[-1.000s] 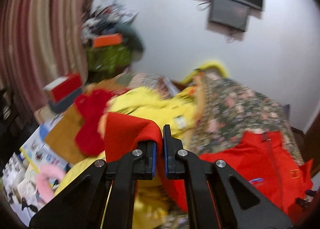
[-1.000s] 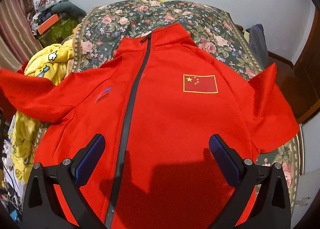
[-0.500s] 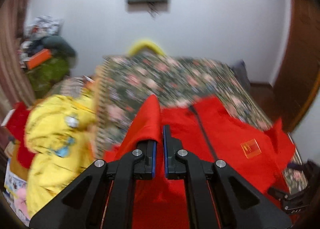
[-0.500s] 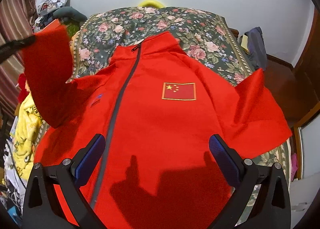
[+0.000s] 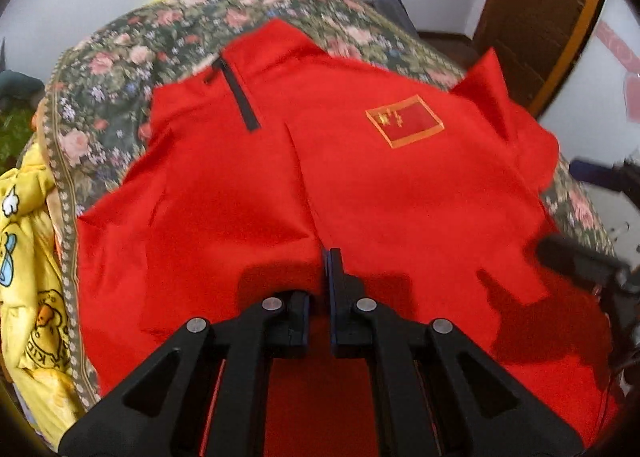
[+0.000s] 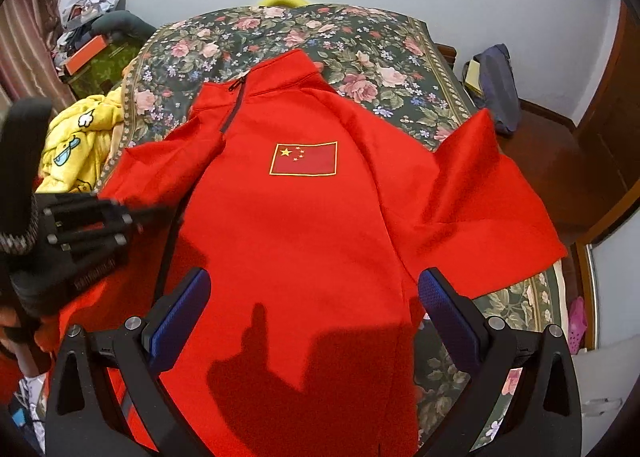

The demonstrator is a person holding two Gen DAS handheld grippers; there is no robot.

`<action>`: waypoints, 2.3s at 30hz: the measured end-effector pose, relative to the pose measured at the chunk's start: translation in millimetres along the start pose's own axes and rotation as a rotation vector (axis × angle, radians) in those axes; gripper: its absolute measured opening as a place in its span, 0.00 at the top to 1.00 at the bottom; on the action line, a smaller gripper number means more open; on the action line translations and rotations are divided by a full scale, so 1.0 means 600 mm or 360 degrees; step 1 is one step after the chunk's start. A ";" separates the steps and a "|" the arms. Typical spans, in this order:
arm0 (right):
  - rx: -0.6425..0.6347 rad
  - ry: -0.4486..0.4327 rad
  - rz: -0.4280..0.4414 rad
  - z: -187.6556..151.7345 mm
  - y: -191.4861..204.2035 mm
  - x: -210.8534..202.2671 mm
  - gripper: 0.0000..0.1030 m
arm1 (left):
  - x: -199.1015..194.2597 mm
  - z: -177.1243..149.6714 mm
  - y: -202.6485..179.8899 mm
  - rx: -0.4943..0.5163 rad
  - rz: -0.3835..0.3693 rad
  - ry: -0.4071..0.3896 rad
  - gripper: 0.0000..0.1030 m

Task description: Fold large clothes

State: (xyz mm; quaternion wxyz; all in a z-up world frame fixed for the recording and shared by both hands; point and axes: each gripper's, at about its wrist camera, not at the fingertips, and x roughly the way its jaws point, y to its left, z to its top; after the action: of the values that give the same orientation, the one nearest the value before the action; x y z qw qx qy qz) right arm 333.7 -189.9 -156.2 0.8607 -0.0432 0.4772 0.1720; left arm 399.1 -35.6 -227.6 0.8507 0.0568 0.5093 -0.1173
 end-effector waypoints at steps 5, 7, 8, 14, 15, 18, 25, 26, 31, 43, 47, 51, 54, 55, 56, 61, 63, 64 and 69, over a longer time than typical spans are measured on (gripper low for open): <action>-0.0092 -0.0037 -0.0023 0.004 0.024 -0.019 0.00 | -0.033 -0.029 0.009 0.0033 0.0033 -0.0005 0.49; -0.0152 -0.0061 -0.0029 0.008 0.045 -0.030 0.00 | -0.058 -0.036 0.027 0.0016 0.0086 -0.0052 0.45; -0.0175 -0.0070 -0.0022 0.010 0.055 -0.033 0.00 | -0.073 -0.044 0.041 -0.0003 0.0108 -0.0072 0.45; -0.0366 -0.0102 0.0005 0.025 0.129 -0.033 0.00 | -0.133 -0.102 0.158 -0.0184 0.0225 -0.0136 0.37; -0.0402 -0.0100 0.0005 0.027 0.144 -0.029 0.00 | -0.137 -0.114 0.180 -0.0212 0.0260 -0.0127 0.37; -0.0503 -0.0081 0.0023 0.036 0.186 -0.007 0.00 | -0.136 -0.158 0.247 -0.0301 0.0357 -0.0068 0.37; -0.0754 0.0012 -0.0029 0.044 0.279 0.064 0.02 | -0.085 -0.245 0.335 -0.0398 0.0418 0.0102 0.37; -0.0789 0.0033 -0.0036 0.044 0.290 0.076 0.02 | -0.076 -0.254 0.340 -0.0398 0.0417 0.0117 0.37; -0.0953 0.0119 -0.0033 0.037 0.342 0.128 0.02 | -0.036 -0.270 0.350 -0.0381 0.0388 0.0147 0.37; -0.1084 0.0344 0.0090 0.031 0.421 0.240 0.39 | -0.001 -0.242 0.338 -0.0290 0.0323 0.0048 0.37; -0.1075 0.0318 0.0084 0.036 0.429 0.253 0.68 | 0.015 -0.235 0.333 -0.0260 0.0365 0.0040 0.37; -0.0944 0.0182 0.0039 0.060 0.412 0.231 0.91 | 0.036 -0.226 0.349 -0.0363 0.0385 0.0050 0.62; -0.0784 0.0028 0.0075 0.092 0.365 0.176 0.93 | 0.045 -0.225 0.351 -0.0385 0.0454 0.0046 0.79; -0.0748 -0.0021 0.0076 0.100 0.348 0.159 0.93 | 0.044 -0.225 0.350 -0.0391 0.0460 0.0032 0.81; -0.0696 -0.0081 0.0076 0.109 0.325 0.136 0.94 | 0.041 -0.226 0.350 -0.0396 0.0466 0.0023 0.82; -0.0410 -0.0231 0.0066 0.142 0.194 0.053 0.94 | 0.031 -0.226 0.354 -0.0454 0.0468 0.0035 0.85; -0.0326 -0.0260 0.0041 0.148 0.147 0.028 0.94 | 0.032 -0.227 0.356 -0.0478 0.0471 0.0047 0.86; -0.0294 -0.0272 0.0028 0.149 0.132 0.020 0.94 | 0.032 -0.228 0.355 -0.0481 0.0481 0.0052 0.86; -0.0210 -0.0304 -0.0100 0.127 0.058 -0.007 0.94 | 0.037 -0.235 0.347 -0.0484 0.0586 0.0088 0.86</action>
State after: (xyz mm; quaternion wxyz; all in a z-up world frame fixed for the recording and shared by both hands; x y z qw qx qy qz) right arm 381.2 -140.3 -108.3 0.9025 -0.0981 0.3791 0.1793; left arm 342.3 192.8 -319.1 0.8423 0.0232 0.5251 0.1193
